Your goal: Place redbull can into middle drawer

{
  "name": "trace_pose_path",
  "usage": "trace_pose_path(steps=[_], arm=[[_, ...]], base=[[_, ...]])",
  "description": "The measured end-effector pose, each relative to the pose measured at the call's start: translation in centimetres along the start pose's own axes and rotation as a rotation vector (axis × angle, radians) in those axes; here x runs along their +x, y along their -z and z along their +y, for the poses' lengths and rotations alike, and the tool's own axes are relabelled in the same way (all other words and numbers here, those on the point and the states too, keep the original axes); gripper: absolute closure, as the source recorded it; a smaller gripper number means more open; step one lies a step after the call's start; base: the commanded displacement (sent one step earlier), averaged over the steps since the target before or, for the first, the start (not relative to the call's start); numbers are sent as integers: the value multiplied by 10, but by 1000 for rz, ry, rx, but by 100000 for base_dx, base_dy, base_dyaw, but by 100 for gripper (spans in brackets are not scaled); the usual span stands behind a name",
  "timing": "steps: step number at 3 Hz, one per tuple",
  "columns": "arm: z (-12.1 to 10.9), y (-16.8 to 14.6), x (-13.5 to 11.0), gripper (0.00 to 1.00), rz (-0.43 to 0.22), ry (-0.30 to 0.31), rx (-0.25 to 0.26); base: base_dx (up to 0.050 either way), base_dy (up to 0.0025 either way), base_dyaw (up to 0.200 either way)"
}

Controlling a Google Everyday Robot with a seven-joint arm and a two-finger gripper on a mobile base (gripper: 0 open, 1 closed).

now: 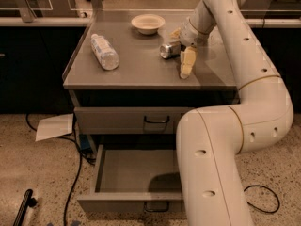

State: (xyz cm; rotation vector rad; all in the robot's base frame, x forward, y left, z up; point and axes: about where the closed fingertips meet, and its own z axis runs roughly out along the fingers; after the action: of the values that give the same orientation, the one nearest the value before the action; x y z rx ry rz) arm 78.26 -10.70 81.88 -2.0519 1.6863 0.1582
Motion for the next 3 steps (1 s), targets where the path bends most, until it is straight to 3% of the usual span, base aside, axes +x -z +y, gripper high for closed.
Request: trace_pose_path(steps=[1, 3], arm=[[-4, 0, -2, 0, -2, -1, 12], [-4, 0, -2, 41, -2, -1, 12]], base=[[0, 0, 0], [0, 0, 0]])
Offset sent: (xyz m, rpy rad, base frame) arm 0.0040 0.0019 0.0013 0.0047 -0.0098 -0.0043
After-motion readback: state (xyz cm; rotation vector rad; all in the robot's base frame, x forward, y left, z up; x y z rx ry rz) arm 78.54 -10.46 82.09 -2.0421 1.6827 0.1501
